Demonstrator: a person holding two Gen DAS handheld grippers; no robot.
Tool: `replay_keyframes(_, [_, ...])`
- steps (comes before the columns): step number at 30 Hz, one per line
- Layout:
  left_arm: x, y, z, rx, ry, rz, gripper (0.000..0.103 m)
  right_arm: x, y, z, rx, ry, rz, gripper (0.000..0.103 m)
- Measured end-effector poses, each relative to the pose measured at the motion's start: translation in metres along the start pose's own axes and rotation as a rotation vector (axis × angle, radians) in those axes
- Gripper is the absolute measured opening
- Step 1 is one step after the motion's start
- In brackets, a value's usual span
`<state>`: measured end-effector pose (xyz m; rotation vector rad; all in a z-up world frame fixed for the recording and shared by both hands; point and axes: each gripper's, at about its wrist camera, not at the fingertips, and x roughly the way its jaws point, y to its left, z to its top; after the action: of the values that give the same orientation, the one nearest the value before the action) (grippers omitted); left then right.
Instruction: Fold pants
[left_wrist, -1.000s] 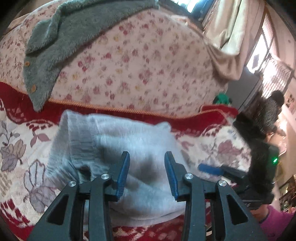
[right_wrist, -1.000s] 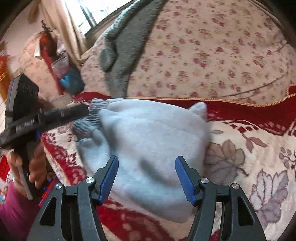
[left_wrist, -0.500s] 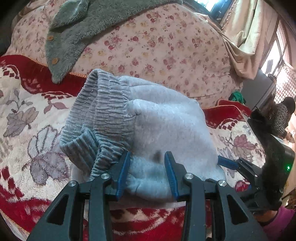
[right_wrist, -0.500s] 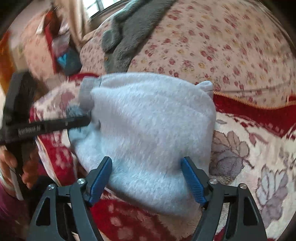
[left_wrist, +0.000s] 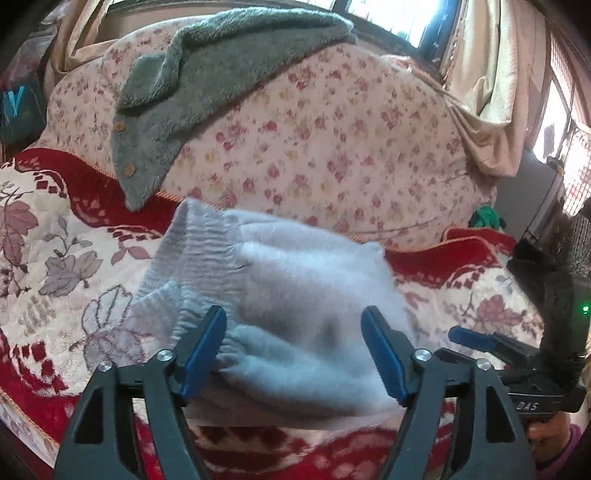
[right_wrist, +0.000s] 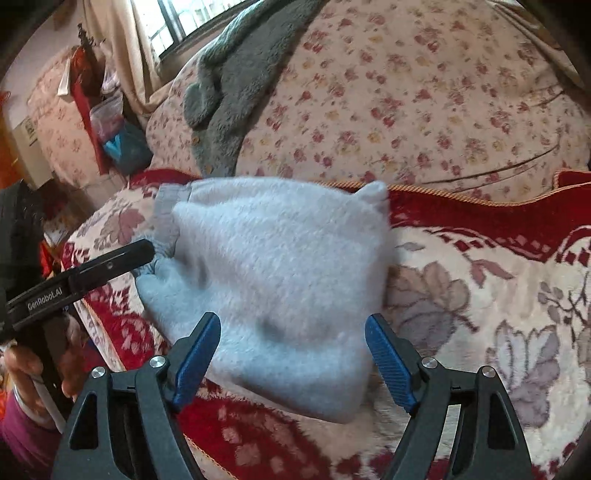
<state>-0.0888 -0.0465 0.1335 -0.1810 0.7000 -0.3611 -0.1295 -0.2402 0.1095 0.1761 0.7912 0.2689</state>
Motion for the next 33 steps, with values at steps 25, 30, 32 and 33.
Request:
replay_keyframes(25, [-0.017, -0.079, -0.016, 0.065, -0.029, 0.034, 0.088, -0.046, -0.041, -0.016, 0.195, -0.048, 0.036, 0.091])
replay_keyframes(30, [-0.027, -0.087, -0.02, 0.1, -0.066, 0.067, 0.088, -0.056, -0.037, -0.017, 0.194, -0.07, 0.044, 0.093])
replay_keyframes(32, [-0.03, -0.088, -0.022, 0.108, -0.076, 0.072, 0.088, -0.056, -0.034, -0.018, 0.195, -0.064, 0.051, 0.095])
replay_keyframes(33, [-0.03, -0.089, -0.023, 0.111, -0.081, 0.078, 0.088, -0.056, -0.033, -0.018, 0.195, -0.06, 0.055, 0.095])
